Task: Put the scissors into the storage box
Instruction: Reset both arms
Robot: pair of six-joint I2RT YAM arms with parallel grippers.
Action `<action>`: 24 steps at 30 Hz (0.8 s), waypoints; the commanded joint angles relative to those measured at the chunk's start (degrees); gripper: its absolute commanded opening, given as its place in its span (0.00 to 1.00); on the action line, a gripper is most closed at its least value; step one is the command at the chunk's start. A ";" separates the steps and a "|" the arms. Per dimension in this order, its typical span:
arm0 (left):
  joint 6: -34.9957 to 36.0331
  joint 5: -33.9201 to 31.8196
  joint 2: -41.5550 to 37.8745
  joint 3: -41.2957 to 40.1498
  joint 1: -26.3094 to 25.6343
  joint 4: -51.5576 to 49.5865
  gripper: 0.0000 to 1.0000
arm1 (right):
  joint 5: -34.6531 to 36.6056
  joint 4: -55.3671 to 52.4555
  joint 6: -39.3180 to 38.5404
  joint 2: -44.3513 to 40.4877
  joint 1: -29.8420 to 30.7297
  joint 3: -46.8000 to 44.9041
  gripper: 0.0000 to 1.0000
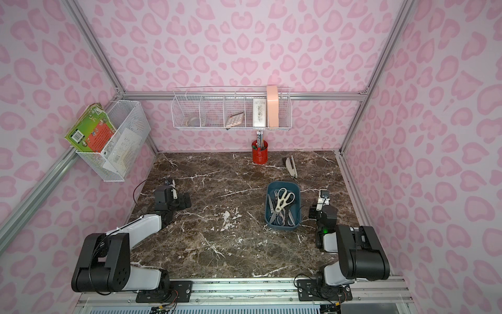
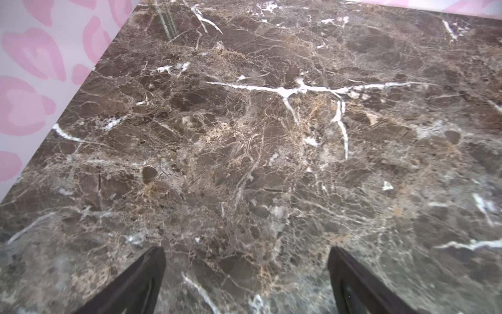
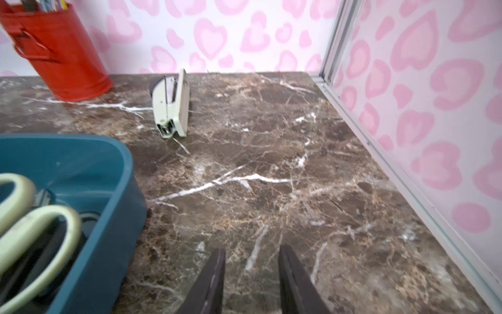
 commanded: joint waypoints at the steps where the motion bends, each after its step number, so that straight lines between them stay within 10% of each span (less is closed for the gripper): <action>1: 4.62 0.73 1.43 -0.89 -0.03 10.50 0.98 | -2.40 18.53 -1.01 1.79 -0.06 -1.98 0.37; 6: 8.66 3.66 5.23 -4.54 -1.45 21.54 0.99 | -4.08 11.87 -1.64 2.43 0.08 2.11 0.48; 9: 8.82 0.80 6.18 -7.30 -2.94 27.09 0.99 | -4.39 6.55 -1.84 1.08 0.06 3.58 0.99; 13: 12.59 0.58 9.17 -10.26 -3.84 37.40 0.99 | -4.39 9.03 -1.84 1.67 0.04 2.92 0.99; 24: 9.43 -1.86 6.73 -7.07 -4.28 27.42 0.99 | -4.13 10.72 -2.10 2.41 0.31 2.57 0.99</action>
